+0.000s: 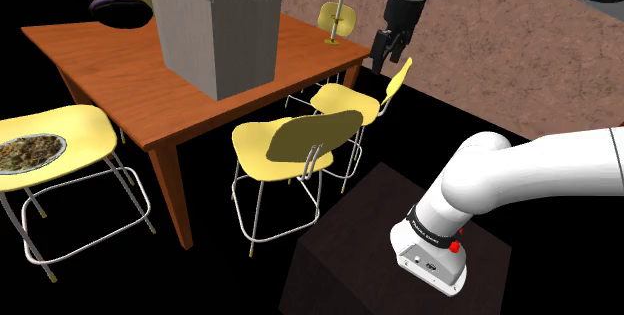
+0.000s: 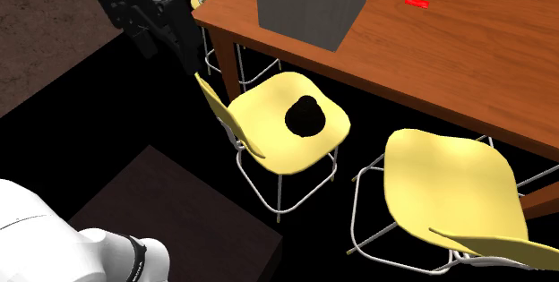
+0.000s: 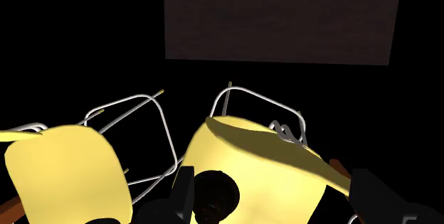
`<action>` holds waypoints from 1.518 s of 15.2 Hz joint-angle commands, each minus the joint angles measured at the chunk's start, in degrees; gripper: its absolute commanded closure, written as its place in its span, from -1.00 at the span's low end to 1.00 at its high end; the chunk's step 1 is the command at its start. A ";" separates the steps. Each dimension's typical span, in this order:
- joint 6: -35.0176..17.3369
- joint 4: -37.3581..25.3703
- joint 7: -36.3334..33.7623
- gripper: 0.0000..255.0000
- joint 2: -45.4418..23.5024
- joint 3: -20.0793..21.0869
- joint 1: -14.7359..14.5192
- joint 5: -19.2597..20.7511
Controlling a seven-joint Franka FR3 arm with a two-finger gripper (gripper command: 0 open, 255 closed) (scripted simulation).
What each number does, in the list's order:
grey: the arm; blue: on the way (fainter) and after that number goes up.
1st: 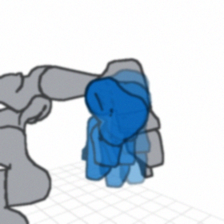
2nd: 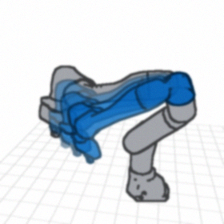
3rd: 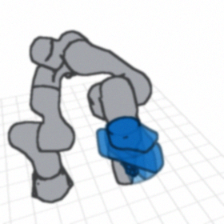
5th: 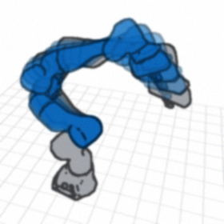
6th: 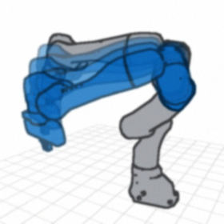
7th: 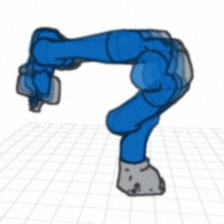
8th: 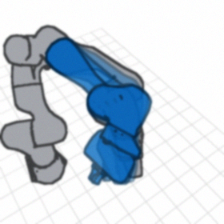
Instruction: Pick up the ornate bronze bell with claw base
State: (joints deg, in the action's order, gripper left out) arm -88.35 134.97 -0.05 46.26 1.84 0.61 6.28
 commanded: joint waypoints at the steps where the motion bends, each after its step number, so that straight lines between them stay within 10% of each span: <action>1: 0.00 0.00 0.00 -1.00 0.00 0.00 0.00 0.00; 23: -38.83 -2.56 3.98 -1.00 -39.91 -7.14 2.40 1.30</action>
State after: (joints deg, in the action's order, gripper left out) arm -125.90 132.99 4.02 8.13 -5.33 3.11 7.77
